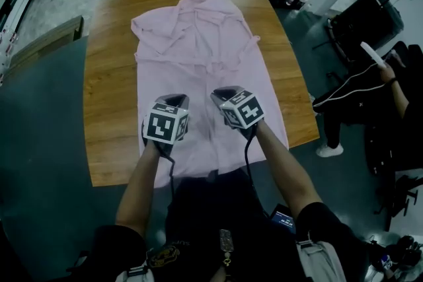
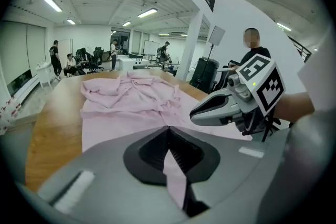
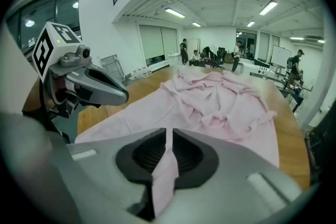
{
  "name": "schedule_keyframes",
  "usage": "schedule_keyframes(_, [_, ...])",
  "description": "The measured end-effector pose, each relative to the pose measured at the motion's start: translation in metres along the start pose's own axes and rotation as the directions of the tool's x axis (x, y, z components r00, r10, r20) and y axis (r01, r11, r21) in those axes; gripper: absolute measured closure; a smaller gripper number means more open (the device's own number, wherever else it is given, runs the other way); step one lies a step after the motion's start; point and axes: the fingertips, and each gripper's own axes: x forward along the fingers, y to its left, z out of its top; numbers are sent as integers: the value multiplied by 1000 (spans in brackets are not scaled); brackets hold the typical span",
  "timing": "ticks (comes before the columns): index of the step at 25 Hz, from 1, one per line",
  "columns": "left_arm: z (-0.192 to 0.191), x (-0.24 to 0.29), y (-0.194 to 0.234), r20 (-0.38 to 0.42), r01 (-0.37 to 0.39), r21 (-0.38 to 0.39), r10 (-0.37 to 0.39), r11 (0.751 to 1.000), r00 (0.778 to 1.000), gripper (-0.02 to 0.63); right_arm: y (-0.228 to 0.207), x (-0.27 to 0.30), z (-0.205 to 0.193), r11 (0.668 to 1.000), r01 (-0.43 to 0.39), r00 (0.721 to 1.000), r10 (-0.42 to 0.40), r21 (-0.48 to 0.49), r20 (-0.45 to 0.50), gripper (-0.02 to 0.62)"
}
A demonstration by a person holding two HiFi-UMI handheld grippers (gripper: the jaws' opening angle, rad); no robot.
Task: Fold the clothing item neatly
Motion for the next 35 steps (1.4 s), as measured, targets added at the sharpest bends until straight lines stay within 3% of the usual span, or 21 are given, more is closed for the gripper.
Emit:
schedule_keyframes(8, [83,-31,5,133,-50,61,41,997,990,598,-4,-49,81,999,39,979,-35,-17,202,569])
schedule_keyframes(15, [147,-26,14,194,-88,67,73,994,978,598,-51,-75,140,996,74,952,-53,-58,302,569])
schedule_keyframes(19, [175,-2,23,193,-145,70,130,987,973,598,-90,-71,150,995,58,951,-29,-85,306,569])
schedule_keyframes(25, [198,52,70,157,-271,85,255,959,954,598,-149,-35,166,994,-1,954,33,-106,298,569])
schedule_keyframes(30, [210,85,108,136,-320,99,306,942,942,598,-187,-10,187,995,-8,952,39,-102,304,569])
schedule_keyframes(35, [202,103,152,87,-333,101,325,938,942,595,-198,15,211,994,5,952,30,-113,304,569])
